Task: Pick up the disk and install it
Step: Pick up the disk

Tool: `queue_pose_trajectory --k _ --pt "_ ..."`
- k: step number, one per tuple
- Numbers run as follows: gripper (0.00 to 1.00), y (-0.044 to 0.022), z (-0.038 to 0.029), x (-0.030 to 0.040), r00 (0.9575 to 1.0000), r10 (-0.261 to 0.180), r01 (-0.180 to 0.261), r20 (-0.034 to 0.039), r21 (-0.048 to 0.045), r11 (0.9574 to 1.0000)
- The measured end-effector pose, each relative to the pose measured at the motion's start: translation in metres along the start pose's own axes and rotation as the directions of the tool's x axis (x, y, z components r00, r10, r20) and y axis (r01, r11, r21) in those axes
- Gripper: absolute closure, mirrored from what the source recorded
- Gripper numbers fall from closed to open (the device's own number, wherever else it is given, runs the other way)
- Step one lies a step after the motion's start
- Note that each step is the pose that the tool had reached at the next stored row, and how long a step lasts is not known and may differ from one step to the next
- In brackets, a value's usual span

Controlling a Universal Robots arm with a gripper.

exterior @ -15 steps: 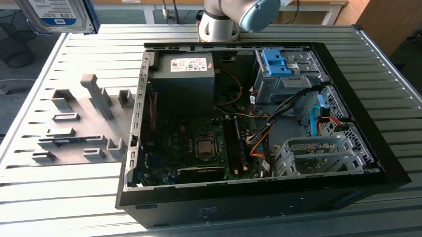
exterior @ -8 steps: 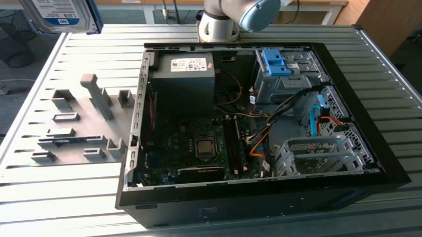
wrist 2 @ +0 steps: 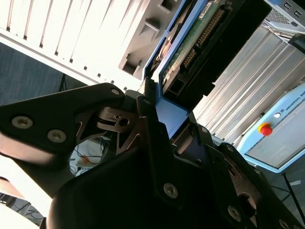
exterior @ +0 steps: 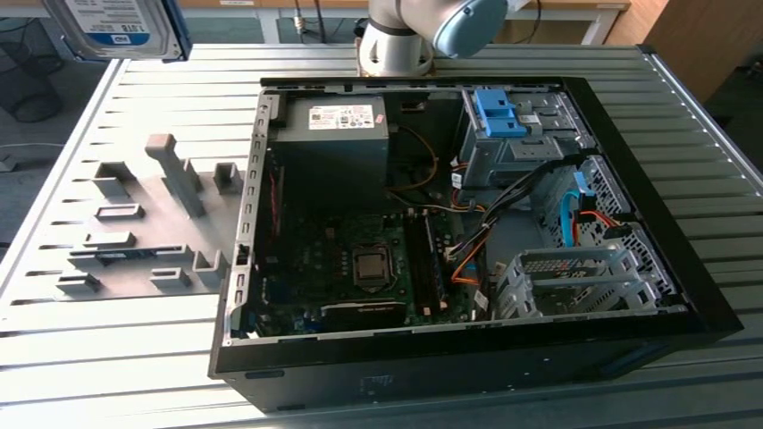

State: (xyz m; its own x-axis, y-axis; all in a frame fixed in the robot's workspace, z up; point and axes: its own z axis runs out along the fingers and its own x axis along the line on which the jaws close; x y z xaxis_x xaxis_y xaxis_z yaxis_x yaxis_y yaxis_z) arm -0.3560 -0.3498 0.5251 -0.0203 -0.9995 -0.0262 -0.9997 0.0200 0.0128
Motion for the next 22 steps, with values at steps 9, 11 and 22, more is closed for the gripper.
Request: queue_pose_trajectory --k 9,11,22 --pt "0.64 -0.0139 -0.0001 0.0035 1.0 0.0 0.0 -0.0024 0.0002 1.0" --pt "0.64 -0.0142 -0.0003 0.0079 1.0 0.0 0.0 -0.0065 0.0002 1.0" --pt "0.64 -0.0198 -0.0005 0.018 0.9999 0.0 0.0 -0.0139 0.0003 1.0"
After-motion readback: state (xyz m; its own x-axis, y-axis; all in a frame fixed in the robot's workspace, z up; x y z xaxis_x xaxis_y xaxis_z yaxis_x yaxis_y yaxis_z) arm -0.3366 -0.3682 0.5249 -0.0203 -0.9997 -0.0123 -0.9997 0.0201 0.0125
